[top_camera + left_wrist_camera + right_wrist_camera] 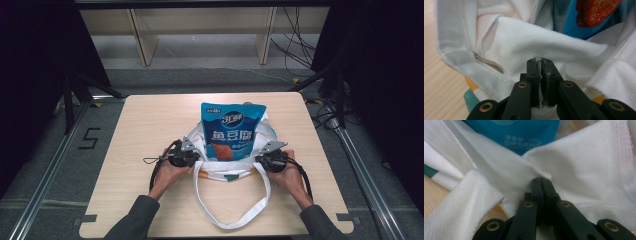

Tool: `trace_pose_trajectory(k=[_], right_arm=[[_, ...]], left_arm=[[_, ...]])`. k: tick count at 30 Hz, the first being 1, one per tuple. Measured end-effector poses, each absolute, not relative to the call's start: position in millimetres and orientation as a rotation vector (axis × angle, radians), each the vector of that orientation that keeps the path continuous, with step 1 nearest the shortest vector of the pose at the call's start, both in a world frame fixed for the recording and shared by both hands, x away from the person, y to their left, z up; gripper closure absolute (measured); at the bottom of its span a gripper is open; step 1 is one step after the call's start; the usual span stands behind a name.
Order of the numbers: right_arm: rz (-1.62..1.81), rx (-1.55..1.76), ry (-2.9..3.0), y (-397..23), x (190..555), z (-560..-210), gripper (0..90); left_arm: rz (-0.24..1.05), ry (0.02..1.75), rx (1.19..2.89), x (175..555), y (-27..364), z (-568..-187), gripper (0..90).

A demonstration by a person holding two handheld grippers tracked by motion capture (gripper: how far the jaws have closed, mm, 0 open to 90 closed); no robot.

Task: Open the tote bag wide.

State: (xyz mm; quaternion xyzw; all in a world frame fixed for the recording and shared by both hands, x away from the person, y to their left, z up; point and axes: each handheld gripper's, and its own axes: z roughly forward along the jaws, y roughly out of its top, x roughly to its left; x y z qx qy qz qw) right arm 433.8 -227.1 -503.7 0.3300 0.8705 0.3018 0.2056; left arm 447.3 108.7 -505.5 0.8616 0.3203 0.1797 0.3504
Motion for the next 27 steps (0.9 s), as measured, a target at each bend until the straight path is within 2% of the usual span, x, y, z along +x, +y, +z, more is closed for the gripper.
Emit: trace_pose_trajectory(k=[13, 17, 23, 27], right_arm=[[0.848, 0.947, 2.432, -230.0, 433.6, -500.7, 84.8], [0.906, 1.000, 2.420, -234.8, 434.0, -494.5, 80.2], [1.038, 1.036, 2.355, -245.0, 432.4, -478.3, 77.8], [1.054, 1.055, 2.344, -249.5, 430.3, -473.2, 75.4]], left_arm=[[0.477, 0.819, 2.228, 447.0, 111.0, -503.5, 81.9], [0.476, 0.840, 2.171, 445.8, 114.0, -497.7, 77.5], [0.440, 0.837, 2.127, 443.1, 117.8, -489.0, 75.3], [0.434, 0.827, 2.124, 440.0, 115.4, -484.0, 70.4]])
